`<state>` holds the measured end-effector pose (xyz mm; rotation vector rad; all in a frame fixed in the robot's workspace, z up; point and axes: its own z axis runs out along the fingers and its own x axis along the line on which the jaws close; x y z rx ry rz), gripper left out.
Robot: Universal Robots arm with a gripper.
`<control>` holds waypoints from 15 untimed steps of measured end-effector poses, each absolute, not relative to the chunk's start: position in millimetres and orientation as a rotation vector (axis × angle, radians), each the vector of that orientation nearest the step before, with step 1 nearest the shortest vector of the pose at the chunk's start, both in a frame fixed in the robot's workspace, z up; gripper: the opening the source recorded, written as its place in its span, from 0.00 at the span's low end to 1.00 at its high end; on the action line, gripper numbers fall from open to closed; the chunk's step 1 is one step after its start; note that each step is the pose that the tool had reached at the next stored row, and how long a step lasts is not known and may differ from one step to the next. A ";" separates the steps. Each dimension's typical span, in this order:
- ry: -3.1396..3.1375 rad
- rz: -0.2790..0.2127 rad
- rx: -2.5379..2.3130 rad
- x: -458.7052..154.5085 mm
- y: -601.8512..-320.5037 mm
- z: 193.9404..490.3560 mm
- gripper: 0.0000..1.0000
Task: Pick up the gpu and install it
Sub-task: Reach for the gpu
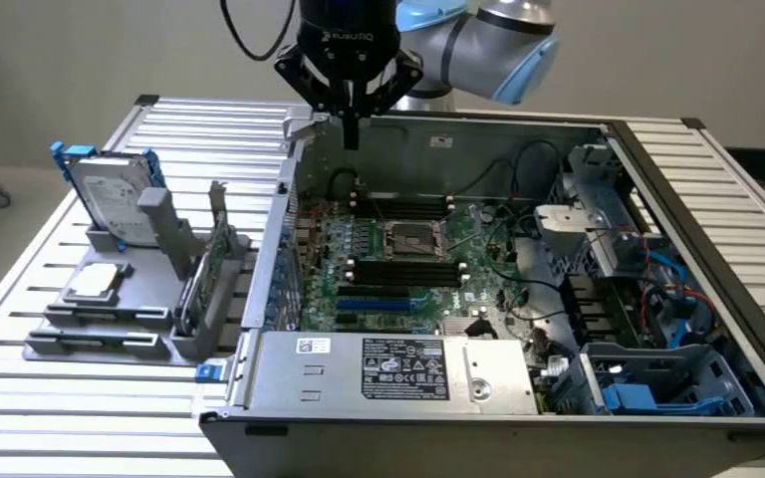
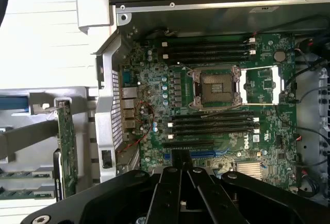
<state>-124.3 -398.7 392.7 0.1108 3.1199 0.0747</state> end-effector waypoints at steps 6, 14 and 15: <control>3.132 0.075 0.111 -151.0 -397.4 391.4 0.11; 3.133 0.073 0.112 -187.4 -396.7 384.8 0.11; 3.133 0.073 0.111 -192.1 -396.7 383.8 0.11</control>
